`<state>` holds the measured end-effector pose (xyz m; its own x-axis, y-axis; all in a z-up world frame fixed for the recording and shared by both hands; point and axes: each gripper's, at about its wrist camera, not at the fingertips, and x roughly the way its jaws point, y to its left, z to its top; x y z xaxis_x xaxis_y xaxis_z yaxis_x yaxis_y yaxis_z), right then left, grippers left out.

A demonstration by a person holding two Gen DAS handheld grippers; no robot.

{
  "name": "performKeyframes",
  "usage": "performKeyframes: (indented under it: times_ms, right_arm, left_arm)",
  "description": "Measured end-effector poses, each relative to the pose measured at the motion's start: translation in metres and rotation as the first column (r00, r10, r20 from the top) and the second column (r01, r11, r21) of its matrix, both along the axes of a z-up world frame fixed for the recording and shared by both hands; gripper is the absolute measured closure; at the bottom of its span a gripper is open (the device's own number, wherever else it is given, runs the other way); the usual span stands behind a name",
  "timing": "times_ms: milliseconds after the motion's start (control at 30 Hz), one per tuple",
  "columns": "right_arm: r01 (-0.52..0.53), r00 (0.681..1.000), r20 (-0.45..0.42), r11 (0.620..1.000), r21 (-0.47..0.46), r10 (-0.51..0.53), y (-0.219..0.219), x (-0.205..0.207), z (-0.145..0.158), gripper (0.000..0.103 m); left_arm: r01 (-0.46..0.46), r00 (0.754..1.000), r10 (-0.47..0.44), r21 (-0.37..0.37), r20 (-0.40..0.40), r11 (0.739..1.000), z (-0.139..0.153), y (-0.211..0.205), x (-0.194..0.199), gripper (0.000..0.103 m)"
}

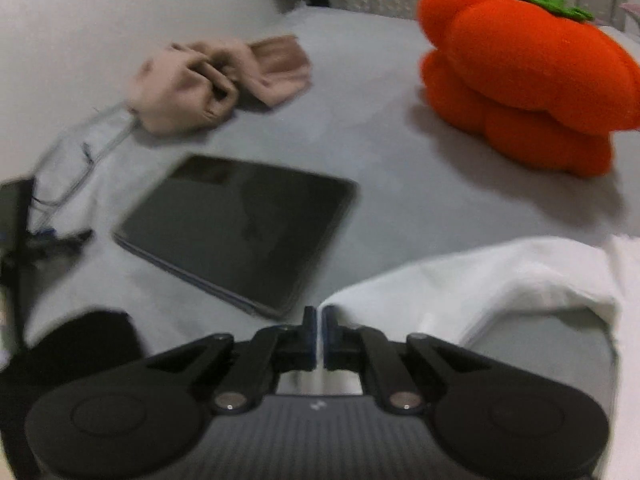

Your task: Fold clothes

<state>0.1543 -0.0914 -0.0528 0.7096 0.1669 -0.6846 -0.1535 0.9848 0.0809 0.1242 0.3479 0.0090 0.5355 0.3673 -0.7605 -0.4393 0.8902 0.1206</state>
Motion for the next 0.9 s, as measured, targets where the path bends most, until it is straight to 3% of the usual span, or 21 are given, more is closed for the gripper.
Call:
performKeyframes:
  times_ms: [200, 300, 367, 467, 633, 767, 833, 900]
  right_arm:
    - [-0.016, 0.999, 0.036, 0.999, -0.034, 0.017, 0.005, 0.000, -0.001, 0.000]
    - [-0.045, 0.996, 0.075, 0.998, -0.041, 0.048, 0.008, -0.003, 0.004, 0.000]
    - [-0.060, 0.993, 0.097, 0.997, -0.047, 0.065, 0.010, -0.004, 0.006, 0.000]
    - [-0.079, 0.992, 0.099, 0.996, -0.039, 0.083, 0.013, -0.003, 0.006, 0.000]
    - [-0.092, 0.992, 0.080, 0.994, -0.056, 0.096, 0.018, -0.001, -0.001, 0.000]
    - [-0.091, 0.993, 0.074, 0.994, -0.058, 0.095, 0.018, 0.000, -0.003, 0.000]
    - [-0.091, 0.993, 0.075, 0.994, -0.056, 0.095, 0.018, 0.000, -0.002, 0.000]
    - [-0.091, 0.993, 0.076, 0.994, -0.054, 0.095, 0.017, 0.000, -0.002, 0.000]
  left_arm:
    - [-0.072, 0.996, 0.070, 0.036, 0.055, 0.997, -0.007, 0.026, 0.017, 0.101]
    - [-0.078, 0.993, 0.075, 0.029, 0.096, 0.997, -0.010, 0.032, 0.021, 0.100]
    - [-0.082, 0.991, 0.075, 0.062, 0.108, 0.995, -0.009, 0.032, 0.023, 0.101]
    - [-0.097, 0.990, 0.084, 0.116, 0.117, 0.988, -0.007, 0.035, 0.029, 0.103]
    - [-0.154, 0.982, 0.141, 0.099, 0.125, 0.983, -0.002, 0.055, 0.033, 0.103]
    - [-0.128, 0.984, 0.132, -0.038, 0.118, 0.991, -0.005, 0.061, 0.025, 0.090]
    - [-0.108, 0.987, 0.114, -0.055, 0.110, 0.993, -0.008, 0.058, 0.022, 0.063]
    - [-0.101, 0.988, 0.106, -0.051, 0.111, 0.994, -0.011, 0.055, 0.017, 0.058]
